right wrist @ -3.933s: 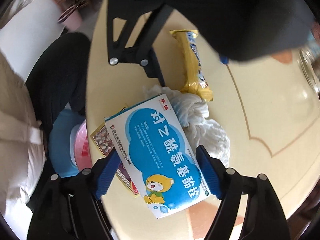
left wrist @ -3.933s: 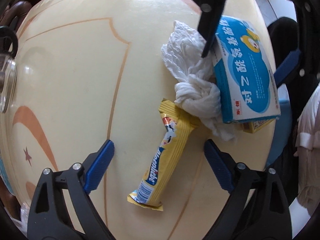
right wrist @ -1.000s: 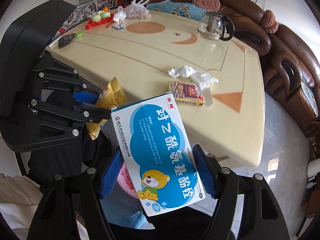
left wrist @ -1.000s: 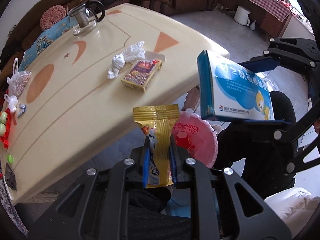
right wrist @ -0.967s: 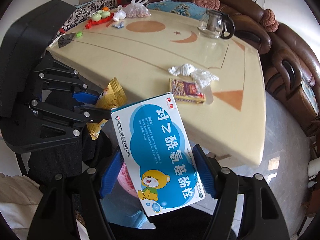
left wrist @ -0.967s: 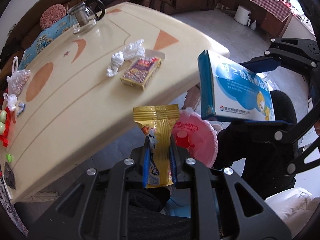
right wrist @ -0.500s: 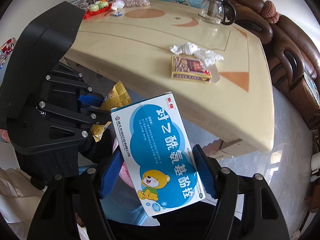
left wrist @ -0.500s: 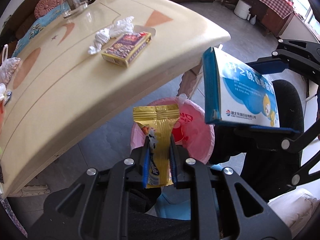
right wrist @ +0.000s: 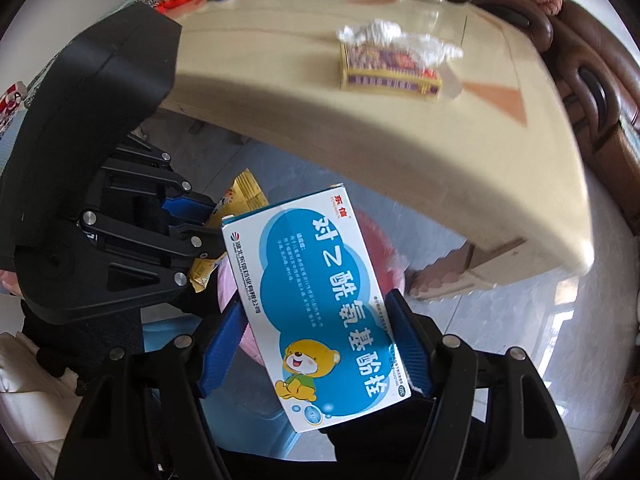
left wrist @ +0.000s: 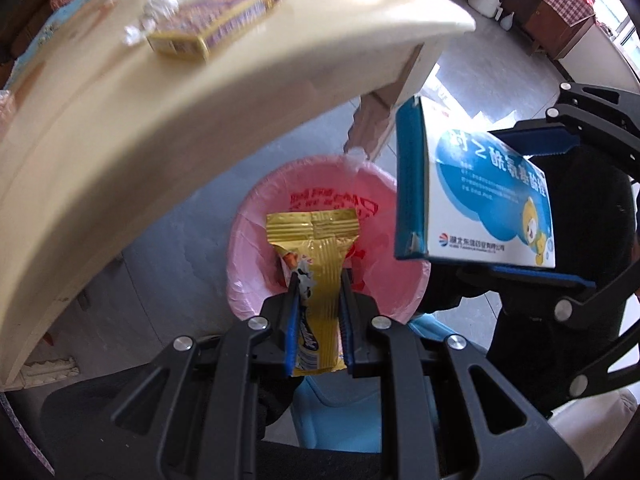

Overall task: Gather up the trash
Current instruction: 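Open both tools over the bin to drop the snack bar and medicine box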

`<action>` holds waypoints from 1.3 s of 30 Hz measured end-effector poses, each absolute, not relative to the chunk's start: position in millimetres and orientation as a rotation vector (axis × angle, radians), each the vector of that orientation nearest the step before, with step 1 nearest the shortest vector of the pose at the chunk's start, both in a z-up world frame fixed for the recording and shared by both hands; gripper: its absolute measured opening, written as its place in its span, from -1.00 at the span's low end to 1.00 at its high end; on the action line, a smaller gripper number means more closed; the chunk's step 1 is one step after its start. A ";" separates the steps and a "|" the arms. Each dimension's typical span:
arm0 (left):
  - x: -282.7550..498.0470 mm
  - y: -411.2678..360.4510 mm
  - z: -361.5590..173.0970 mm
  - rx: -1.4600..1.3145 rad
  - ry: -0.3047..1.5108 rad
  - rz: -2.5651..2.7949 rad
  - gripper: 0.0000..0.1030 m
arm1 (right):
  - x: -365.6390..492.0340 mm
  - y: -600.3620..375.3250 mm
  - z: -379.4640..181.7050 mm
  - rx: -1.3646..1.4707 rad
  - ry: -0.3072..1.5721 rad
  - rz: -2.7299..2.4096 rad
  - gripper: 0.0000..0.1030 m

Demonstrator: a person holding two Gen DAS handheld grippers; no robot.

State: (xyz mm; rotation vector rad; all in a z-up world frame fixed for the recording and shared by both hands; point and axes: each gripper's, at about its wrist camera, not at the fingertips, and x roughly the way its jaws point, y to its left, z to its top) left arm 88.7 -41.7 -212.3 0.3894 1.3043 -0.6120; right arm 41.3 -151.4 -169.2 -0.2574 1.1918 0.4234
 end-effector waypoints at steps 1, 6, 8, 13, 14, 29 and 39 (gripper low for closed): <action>90.3 -42.4 -218.6 0.387 1.316 -0.614 -0.66 | 43.1 -152.0 -176.4 -0.254 1.203 0.422 0.32; 100.7 -44.9 -245.2 0.363 1.366 -0.623 -0.66 | 52.6 -154.8 -200.8 -0.238 1.241 0.420 0.32; 104.4 -45.7 -256.8 0.351 1.389 -0.625 -0.66 | 54.5 -155.8 -209.4 -0.236 1.251 0.414 0.32; 111.0 -44.5 -286.2 0.337 1.437 -0.628 -0.66 | 62.1 -154.7 -234.6 -0.232 1.292 0.415 0.32; 112.0 -44.3 -291.8 0.334 1.448 -0.629 -0.66 | 63.2 -154.5 -239.6 -0.233 1.298 0.415 0.32; 130.9 -38.6 -354.3 0.267 1.597 -0.604 -0.66 | 91.9 -155.7 -313.6 -0.180 1.404 0.405 0.32; 139.1 -38.8 -381.6 0.257 1.656 -0.572 -0.66 | 96.1 -153.5 -337.5 -0.176 1.447 0.410 0.32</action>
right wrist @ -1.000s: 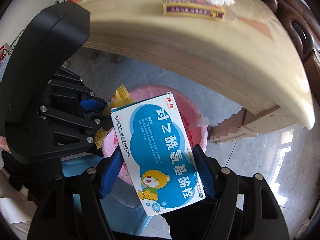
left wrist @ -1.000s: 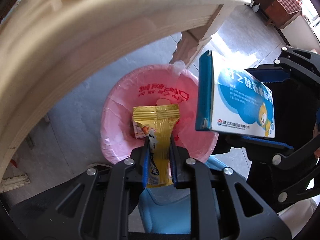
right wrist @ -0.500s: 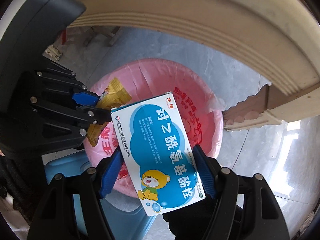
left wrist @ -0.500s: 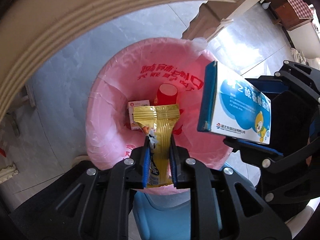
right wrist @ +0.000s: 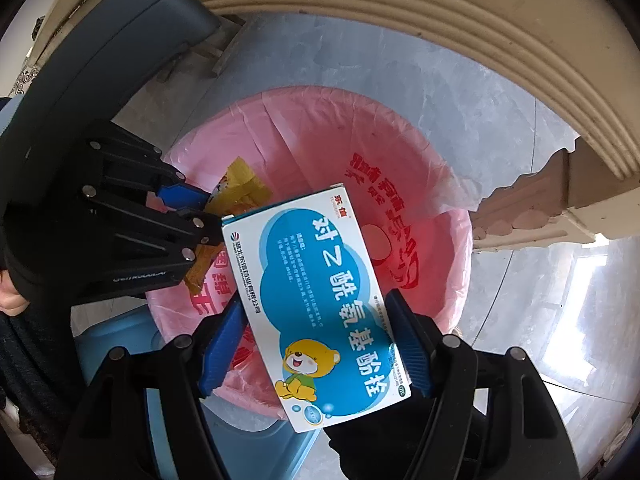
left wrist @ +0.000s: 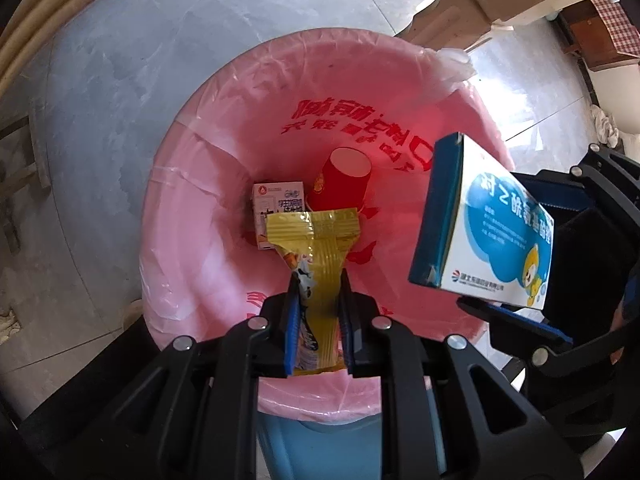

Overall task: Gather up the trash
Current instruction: 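Open both tools over the bin to drop the snack bar and medicine box, then move both tools back over the table toward the tissue and card box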

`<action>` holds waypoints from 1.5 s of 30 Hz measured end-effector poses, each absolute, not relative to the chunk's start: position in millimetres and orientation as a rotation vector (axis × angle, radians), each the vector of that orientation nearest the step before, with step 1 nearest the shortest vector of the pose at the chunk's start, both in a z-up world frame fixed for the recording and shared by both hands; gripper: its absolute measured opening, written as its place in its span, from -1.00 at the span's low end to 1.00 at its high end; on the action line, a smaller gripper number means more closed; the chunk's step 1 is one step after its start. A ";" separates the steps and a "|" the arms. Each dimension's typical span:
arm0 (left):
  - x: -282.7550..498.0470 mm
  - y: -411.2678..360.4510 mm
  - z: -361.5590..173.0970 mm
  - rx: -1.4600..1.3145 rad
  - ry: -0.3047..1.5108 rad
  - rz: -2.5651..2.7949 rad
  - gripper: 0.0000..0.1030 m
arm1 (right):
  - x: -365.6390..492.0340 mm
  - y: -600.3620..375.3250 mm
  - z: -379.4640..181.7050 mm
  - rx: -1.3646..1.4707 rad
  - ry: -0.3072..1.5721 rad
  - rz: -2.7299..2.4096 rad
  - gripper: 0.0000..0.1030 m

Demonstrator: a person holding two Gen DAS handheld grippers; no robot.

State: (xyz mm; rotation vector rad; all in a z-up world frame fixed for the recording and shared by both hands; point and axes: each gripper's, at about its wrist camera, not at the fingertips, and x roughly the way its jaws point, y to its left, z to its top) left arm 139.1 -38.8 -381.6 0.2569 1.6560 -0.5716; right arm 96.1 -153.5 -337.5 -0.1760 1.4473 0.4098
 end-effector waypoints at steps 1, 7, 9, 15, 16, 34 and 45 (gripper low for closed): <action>138.7 -38.9 -381.6 0.257 1.657 -0.574 -0.66 | 96.7 -153.5 -338.6 -0.172 1.450 0.411 0.32; 140.0 -39.2 -383.0 0.254 1.678 -0.579 0.01 | 100.0 -155.0 -341.8 -0.162 1.460 0.408 0.42; 140.6 -38.7 -380.5 0.262 1.673 -0.573 0.08 | 100.9 -156.2 -342.7 -0.163 1.460 0.403 0.51; 140.7 -37.7 -374.3 0.276 1.664 -0.571 0.14 | 100.6 -155.9 -344.3 -0.166 1.457 0.403 0.54; 140.4 -37.9 -373.9 0.282 1.662 -0.565 0.15 | 100.4 -155.9 -344.6 -0.165 1.459 0.405 0.54; 130.7 -35.7 -352.0 0.363 1.594 -0.534 0.36 | 96.0 -152.7 -330.9 -0.166 1.462 0.432 0.54; 113.8 -5.5 -214.0 0.402 1.437 -0.597 0.45 | 58.0 -167.0 -168.6 -0.160 1.157 0.630 0.67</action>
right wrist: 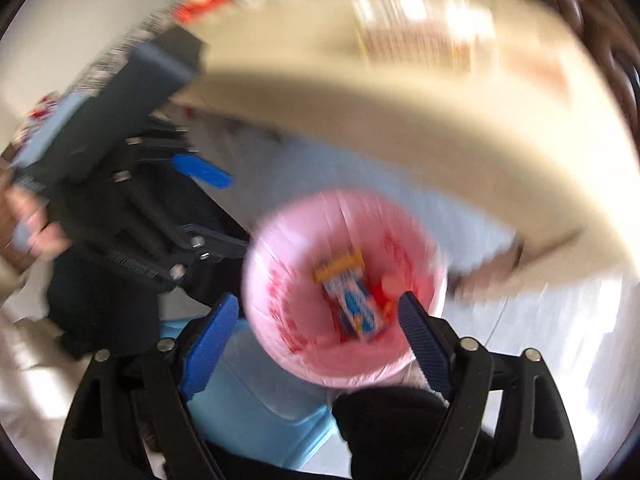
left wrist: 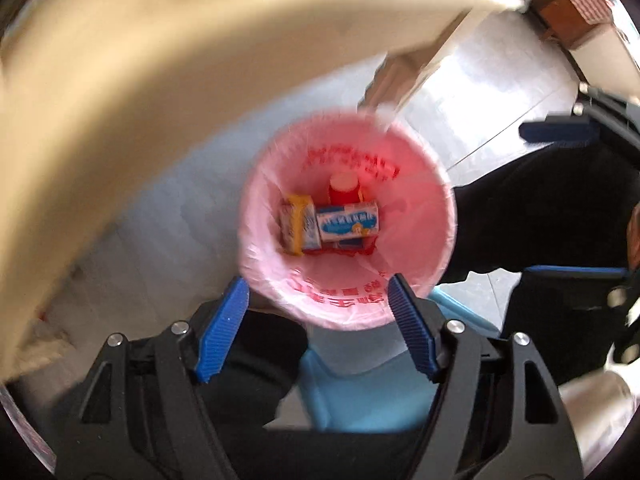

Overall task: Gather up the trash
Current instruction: 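Move both tools back over the table toward the tissue and card box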

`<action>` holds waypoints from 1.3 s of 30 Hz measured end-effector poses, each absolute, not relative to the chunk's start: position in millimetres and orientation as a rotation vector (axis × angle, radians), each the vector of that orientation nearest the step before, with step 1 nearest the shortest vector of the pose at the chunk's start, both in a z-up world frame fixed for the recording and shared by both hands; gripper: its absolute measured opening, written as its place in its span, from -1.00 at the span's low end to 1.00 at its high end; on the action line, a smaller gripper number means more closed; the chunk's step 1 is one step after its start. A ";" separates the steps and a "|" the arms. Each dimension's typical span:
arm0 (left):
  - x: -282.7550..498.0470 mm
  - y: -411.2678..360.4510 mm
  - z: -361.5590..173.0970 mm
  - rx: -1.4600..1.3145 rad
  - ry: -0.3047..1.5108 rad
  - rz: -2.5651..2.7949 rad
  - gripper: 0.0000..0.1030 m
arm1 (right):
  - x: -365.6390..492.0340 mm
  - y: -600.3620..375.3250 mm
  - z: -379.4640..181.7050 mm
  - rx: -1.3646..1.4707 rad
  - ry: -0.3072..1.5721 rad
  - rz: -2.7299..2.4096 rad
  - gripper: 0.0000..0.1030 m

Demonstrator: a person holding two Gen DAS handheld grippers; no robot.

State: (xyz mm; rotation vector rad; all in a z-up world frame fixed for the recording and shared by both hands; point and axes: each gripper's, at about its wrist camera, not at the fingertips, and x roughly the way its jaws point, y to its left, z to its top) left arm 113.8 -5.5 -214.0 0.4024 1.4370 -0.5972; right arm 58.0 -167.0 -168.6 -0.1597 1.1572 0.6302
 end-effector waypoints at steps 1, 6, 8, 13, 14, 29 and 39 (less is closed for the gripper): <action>117.2 -3.4 -190.0 0.433 1.400 -0.589 0.60 | 55.3 -168.4 -142.0 -0.176 1.100 0.665 0.81; 145.5 1.9 -82.4 0.492 1.253 -0.619 0.79 | 55.2 -167.3 -34.5 -0.257 0.904 0.777 0.86; 161.5 1.2 -43.2 0.516 1.205 -0.589 0.84 | 61.8 -165.7 2.0 -0.287 0.863 0.802 0.86; 192.7 -7.3 15.7 0.568 1.193 -0.605 0.87 | 75.5 -159.7 52.6 -0.385 0.830 0.878 0.86; 198.8 -9.7 22.2 0.588 1.189 -0.613 0.87 | 77.5 -157.2 55.4 -0.407 0.836 0.885 0.86; 287.1 -46.7 -27.5 0.743 1.270 -0.694 0.87 | 135.3 -132.7 46.4 -0.678 0.878 0.989 0.86; 332.5 -63.8 -89.8 0.772 1.375 -0.716 0.87 | 185.3 -128.1 4.0 -0.697 0.959 1.043 0.86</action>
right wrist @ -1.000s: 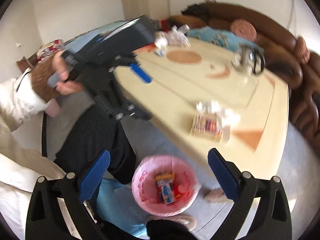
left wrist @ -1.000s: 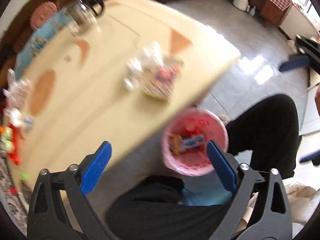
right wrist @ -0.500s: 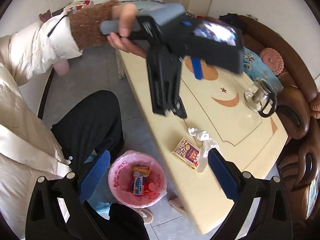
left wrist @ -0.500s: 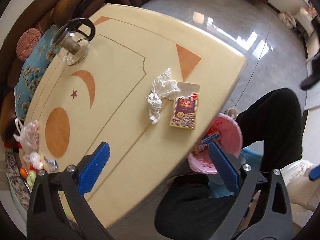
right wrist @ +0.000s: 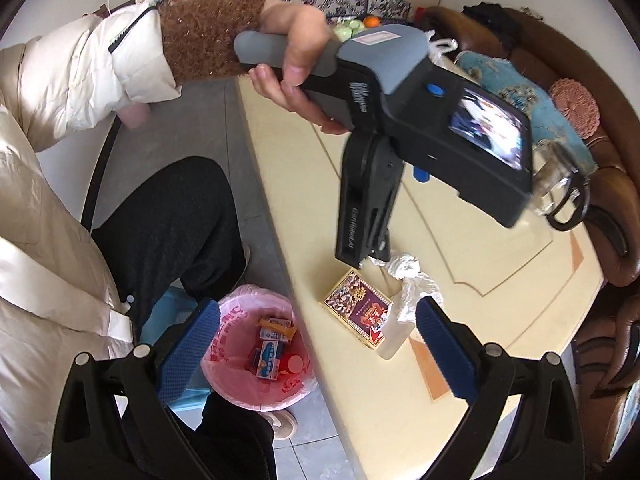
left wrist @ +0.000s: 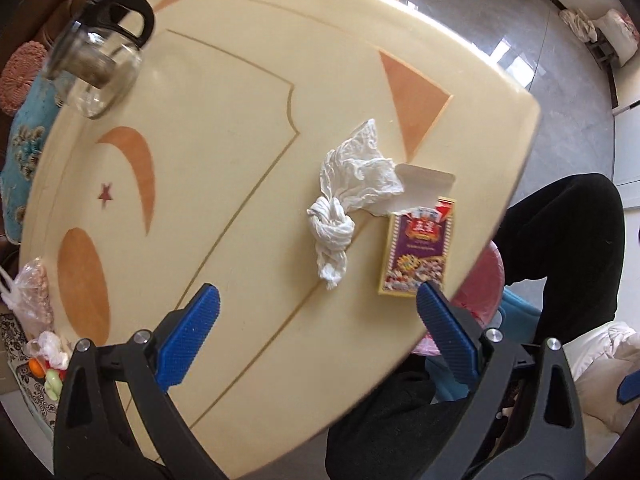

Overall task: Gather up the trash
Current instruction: 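Move both tools back over the table toward the tissue and card box, then grasp the white tissue with the left tool while the right tool grasps the purple-gold card box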

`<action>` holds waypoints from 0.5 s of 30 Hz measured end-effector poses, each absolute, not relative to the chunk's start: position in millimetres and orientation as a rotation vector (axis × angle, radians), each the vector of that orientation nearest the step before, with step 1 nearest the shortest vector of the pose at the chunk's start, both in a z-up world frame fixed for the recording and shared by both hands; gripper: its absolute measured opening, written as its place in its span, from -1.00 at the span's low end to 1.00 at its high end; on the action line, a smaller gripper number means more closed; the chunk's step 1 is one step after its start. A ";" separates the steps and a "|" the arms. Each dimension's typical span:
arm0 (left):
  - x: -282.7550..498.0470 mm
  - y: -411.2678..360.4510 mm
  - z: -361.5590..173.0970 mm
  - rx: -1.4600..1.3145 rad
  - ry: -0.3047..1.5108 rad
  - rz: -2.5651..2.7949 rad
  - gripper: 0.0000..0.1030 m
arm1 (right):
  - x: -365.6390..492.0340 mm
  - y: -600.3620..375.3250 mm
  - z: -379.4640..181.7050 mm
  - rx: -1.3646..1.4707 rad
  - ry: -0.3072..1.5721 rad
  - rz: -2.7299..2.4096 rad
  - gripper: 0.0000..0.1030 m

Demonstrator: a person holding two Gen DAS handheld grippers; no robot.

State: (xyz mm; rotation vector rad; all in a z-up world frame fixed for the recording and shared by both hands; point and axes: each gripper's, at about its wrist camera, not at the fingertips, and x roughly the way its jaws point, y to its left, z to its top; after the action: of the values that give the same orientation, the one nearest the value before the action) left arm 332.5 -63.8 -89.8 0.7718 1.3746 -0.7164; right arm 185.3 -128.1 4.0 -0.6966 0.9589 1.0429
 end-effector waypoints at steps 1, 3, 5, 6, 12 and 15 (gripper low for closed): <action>335.7 -65.4 -94.8 0.775 1.381 -0.717 0.87 | 188.3 -127.2 -2.5 -0.702 0.970 1.048 0.86; 342.6 -69.7 -108.6 0.776 1.405 -0.723 0.87 | 191.9 -124.6 -15.3 -0.714 0.998 1.062 0.86; 346.9 -74.0 -119.1 0.780 1.418 -0.731 0.87 | 195.5 -121.8 -31.8 -0.727 1.029 1.077 0.86; 349.6 -75.6 -125.2 0.782 1.425 -0.733 0.87 | 195.8 -119.7 -37.8 -0.735 1.039 1.081 0.86; 360.3 -82.2 -150.4 0.785 1.459 -0.733 0.86 | 205.5 -109.7 -73.8 -0.756 1.082 1.128 0.86; 364.5 -85.4 -159.4 0.779 1.466 -0.738 0.86 | 217.3 -108.5 -89.7 -0.763 1.103 1.135 0.86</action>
State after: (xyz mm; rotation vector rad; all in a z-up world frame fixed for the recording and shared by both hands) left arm 364.5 -85.4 -159.4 0.7794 1.4663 -0.7384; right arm 217.3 -108.5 -89.7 -0.7633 1.1033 1.1348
